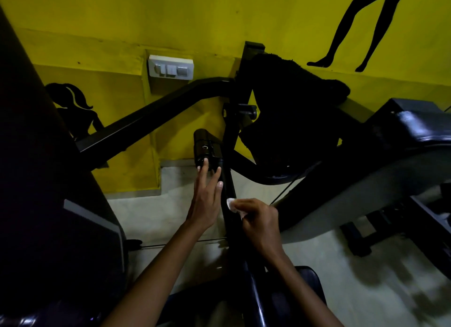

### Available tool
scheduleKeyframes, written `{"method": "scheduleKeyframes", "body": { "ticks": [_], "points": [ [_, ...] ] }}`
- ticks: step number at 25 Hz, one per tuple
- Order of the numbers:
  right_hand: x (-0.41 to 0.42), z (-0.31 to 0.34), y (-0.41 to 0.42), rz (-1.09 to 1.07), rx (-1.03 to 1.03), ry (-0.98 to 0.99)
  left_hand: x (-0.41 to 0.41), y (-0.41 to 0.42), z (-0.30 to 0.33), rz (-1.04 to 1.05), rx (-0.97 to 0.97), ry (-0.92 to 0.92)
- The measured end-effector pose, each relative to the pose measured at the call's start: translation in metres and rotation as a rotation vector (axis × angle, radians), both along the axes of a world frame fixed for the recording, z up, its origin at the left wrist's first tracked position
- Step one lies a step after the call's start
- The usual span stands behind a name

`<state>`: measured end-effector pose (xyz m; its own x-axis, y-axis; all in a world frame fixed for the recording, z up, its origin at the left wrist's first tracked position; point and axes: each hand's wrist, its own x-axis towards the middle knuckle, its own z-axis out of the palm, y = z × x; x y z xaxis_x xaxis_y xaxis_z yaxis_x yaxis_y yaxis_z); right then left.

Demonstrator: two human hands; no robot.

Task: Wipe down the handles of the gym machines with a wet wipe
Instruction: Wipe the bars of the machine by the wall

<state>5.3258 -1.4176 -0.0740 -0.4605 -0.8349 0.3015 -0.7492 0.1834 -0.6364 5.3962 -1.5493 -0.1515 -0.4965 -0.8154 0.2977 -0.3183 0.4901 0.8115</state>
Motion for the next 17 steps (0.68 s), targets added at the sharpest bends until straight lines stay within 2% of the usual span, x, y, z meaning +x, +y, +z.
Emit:
{"method": "scheduleKeyframes", "body": {
  "ticks": [6,10,13,17],
  "points": [
    [0.013,0.001,0.019,-0.058,0.000,-0.070,0.002,0.025,0.009,-0.006,0.116,0.043],
    [0.018,0.003,0.054,0.008,-0.049,0.001,0.006,0.039,0.014,-0.005,0.119,0.036],
    [0.022,0.002,0.068,-0.020,-0.074,-0.100,0.009,0.046,0.016,0.001,0.112,0.037],
    [0.033,0.001,0.079,-0.003,-0.112,-0.066,0.015,0.060,0.020,-0.010,0.105,0.027]
  ]
}}
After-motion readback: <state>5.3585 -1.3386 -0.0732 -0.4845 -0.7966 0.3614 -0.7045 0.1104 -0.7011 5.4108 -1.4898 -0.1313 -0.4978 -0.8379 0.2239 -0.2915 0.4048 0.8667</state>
